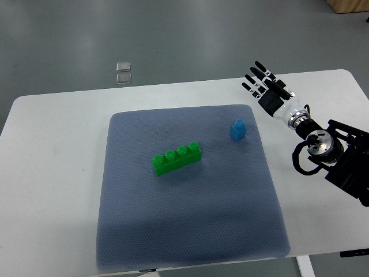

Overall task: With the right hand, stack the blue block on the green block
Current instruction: 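Move the right hand over the small blue block and lower it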

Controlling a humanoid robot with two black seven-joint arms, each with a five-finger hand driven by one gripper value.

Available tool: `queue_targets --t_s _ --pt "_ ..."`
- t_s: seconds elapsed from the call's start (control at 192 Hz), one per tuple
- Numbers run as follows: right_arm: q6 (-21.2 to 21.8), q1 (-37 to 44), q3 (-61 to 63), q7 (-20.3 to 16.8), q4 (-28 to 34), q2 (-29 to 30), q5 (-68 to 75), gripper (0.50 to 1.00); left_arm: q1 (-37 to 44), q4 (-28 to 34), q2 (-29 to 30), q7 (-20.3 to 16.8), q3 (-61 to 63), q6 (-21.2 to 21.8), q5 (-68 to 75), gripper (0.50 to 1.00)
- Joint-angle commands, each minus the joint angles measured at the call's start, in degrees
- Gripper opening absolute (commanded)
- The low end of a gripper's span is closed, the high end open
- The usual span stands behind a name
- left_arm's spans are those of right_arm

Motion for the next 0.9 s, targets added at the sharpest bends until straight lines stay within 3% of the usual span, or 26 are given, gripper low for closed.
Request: queue_targets --t_s 0.0,0.483,0.722,0.764,0.894 --pt "-0.03 -0.05 0.00 0.00 0.00 -0.07 0.00 0.919 0.00 -0.06 0.00 0.00 -0.19 -0.09 0.00 1.000" --pt "0.15 0.57 -0.09 -0.26 0.00 -0.16 -3.43 0.919 0.00 0.02 0.00 0.00 0.25 -0.26 0.00 1.000" --pt "1.64 4.26 -1.15 -0.70 0.00 -0.24 -15.91 0.917 0.00 0.02 0.00 0.00 0.25 -0.26 0.00 1.000" --pt "2.17 7.07 -1.23 -0.97 0.26 -1.21 -23.20 0.915 0.00 0.02 0.00 0.00 0.25 -0.26 0.00 1.000" --pt "3.75 13.22 -2.90 -3.87 0.79 -4.46 -33.58 0.917 0.00 0.02 0.00 0.00 0.25 -0.26 0.00 1.000"
